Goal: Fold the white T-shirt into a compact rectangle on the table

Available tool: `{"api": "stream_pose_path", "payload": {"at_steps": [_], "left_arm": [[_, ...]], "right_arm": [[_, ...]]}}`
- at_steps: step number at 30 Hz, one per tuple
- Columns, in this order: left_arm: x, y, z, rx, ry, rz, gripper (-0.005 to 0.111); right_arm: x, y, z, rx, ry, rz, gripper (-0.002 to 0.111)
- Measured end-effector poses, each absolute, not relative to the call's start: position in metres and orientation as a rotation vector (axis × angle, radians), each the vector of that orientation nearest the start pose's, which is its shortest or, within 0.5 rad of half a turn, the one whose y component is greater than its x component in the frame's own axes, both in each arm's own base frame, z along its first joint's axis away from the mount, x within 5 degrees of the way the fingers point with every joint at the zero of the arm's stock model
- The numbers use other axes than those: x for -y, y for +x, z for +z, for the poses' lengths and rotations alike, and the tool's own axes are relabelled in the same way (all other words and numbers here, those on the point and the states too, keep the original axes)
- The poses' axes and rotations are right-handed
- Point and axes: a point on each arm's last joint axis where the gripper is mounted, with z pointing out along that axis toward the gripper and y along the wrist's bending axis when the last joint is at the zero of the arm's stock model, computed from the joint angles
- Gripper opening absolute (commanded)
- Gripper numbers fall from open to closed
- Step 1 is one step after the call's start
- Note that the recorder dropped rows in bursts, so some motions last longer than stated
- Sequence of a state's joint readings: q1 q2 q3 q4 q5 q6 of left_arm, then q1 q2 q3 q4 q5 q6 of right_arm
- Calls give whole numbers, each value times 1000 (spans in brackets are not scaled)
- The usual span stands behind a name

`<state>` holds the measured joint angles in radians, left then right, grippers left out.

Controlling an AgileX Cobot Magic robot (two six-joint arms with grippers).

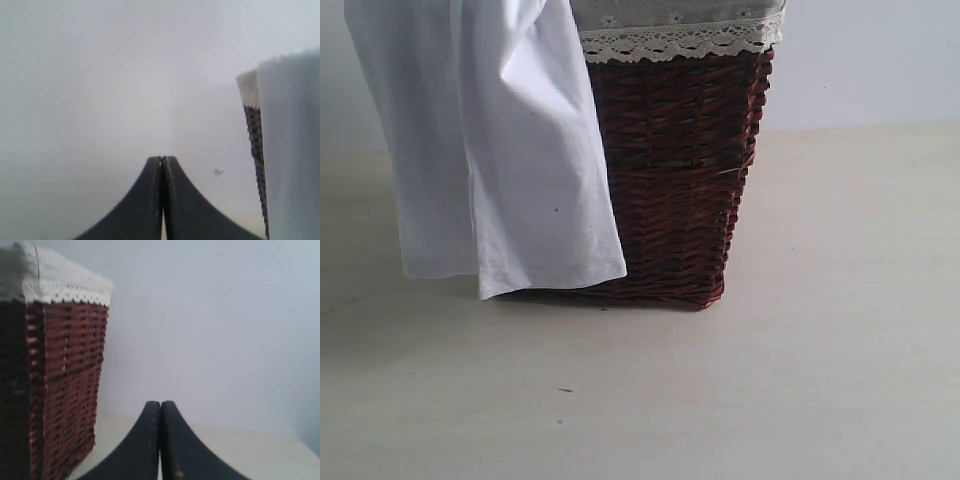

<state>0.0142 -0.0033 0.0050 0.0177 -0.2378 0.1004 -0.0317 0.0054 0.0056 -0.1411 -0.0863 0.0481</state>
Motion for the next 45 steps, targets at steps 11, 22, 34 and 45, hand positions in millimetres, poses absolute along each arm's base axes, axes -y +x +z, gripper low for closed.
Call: {"api": "stream_pose_path", "payload": {"at_steps": [11,22,34,45], "left_arm": [[1,41,254,-965,-225,-430,0],[34,46,307,-1074,147,-539,38],[66,98,299,-1247,531,-781,66],[72,175,285,-1332,568,-673,78]], "right_arm": [[-3,48,244,-1120,32,89,0],[-10,42,276,-1000,32,280,13],[-30,81,297,-1184,-172,394,25],[-37,107,285,-1300,-240,441,28]]}}
